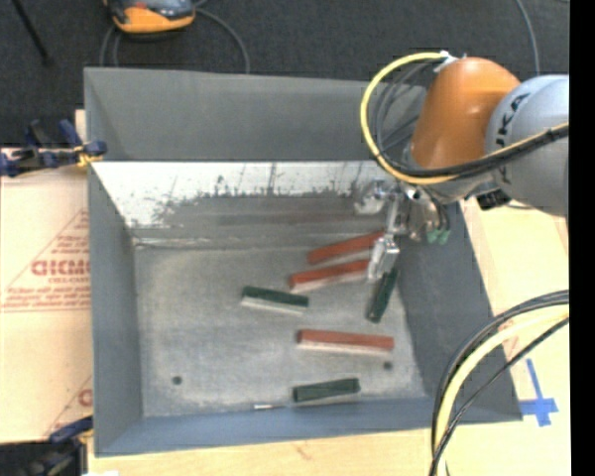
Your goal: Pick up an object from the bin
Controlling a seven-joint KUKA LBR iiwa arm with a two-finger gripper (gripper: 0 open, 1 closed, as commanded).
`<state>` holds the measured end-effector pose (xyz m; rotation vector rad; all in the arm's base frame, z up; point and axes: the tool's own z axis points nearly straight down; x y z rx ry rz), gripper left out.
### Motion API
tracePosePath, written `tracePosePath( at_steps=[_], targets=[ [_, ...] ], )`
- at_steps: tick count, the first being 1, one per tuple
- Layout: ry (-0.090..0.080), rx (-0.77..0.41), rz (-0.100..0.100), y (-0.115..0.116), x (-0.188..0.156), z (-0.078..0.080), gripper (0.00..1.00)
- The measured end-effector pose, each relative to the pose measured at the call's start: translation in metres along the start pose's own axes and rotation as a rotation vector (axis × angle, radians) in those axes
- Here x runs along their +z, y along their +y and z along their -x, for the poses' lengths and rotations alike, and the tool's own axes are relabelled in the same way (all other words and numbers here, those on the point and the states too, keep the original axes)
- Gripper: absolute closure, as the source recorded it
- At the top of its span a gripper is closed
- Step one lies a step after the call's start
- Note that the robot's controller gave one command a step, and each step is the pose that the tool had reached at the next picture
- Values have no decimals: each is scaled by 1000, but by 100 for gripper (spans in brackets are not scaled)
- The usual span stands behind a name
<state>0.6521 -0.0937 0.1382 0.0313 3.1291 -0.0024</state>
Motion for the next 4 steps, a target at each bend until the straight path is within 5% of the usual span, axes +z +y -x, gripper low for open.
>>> tracePosePath(
  at_steps=[1, 2, 3, 4],
  targets=[
    [-2, 271, 0, 0, 62, 0, 100],
    [-2, 271, 0, 0, 62, 0, 100],
    [-13, 245, -6, 27, 60, -24, 100],
    [2, 177, -2, -3, -105, -26, 100]
  ],
)
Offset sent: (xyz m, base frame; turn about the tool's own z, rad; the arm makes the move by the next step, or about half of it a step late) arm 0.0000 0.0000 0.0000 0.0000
